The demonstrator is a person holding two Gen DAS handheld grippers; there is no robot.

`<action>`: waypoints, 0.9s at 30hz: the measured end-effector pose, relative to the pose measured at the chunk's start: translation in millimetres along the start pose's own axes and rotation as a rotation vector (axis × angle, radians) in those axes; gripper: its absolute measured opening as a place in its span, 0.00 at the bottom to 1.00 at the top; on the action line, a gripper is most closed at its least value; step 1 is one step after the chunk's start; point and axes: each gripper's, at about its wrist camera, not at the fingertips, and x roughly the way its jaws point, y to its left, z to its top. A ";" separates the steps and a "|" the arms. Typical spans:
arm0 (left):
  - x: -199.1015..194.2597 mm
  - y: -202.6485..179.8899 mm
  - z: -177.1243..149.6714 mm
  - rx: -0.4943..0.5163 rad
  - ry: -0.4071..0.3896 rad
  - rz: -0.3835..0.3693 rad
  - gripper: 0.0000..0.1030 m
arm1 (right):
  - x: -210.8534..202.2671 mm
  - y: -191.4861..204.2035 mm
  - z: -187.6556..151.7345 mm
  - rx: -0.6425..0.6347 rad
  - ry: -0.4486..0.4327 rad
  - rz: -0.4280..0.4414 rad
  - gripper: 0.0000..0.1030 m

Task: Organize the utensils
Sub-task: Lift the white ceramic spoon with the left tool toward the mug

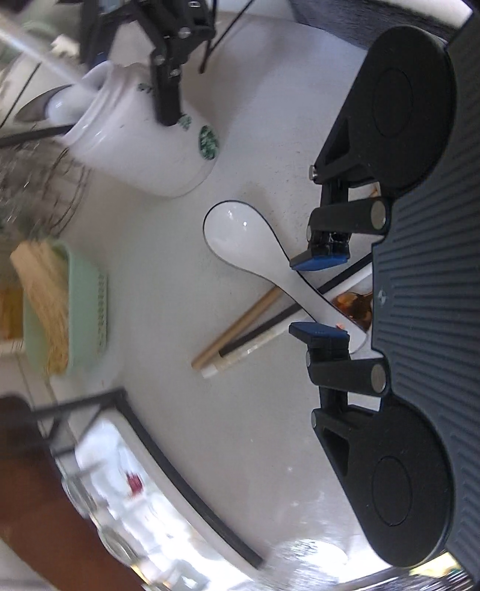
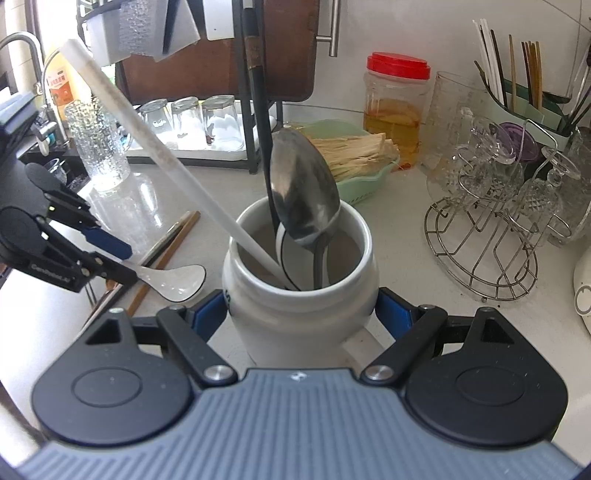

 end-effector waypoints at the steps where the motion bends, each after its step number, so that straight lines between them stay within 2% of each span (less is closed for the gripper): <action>1: 1.2 -2.6 1.3 0.032 0.006 -0.002 0.34 | 0.3 -0.1 0.0 0.003 0.000 -0.002 0.86; 4: 4.3 -11.4 4.3 0.146 0.026 -0.012 0.34 | 0.5 -0.1 -0.2 0.011 -0.001 -0.010 0.87; 9: 6.6 -16.3 12.0 0.263 0.085 -0.040 0.34 | 1.5 0.8 1.2 0.021 0.003 -0.022 0.87; 13: 8.4 -15.6 17.9 0.310 0.148 -0.052 0.33 | 2.0 1.4 1.5 0.025 0.004 -0.028 0.87; 16: 11.8 -20.1 17.2 0.363 0.183 -0.027 0.33 | 1.5 2.0 1.2 0.028 0.003 -0.031 0.87; 19: 13.7 -19.8 15.9 0.359 0.202 -0.049 0.26 | 1.4 1.9 1.5 0.030 0.003 -0.033 0.86; 22: 13.4 -20.5 18.1 0.357 0.201 -0.036 0.18 | 1.2 1.9 0.9 0.031 0.000 -0.033 0.86; 27: 5.8 -22.5 24.5 0.309 0.184 -0.029 0.16 | 1.1 1.6 0.2 0.030 -0.005 -0.033 0.87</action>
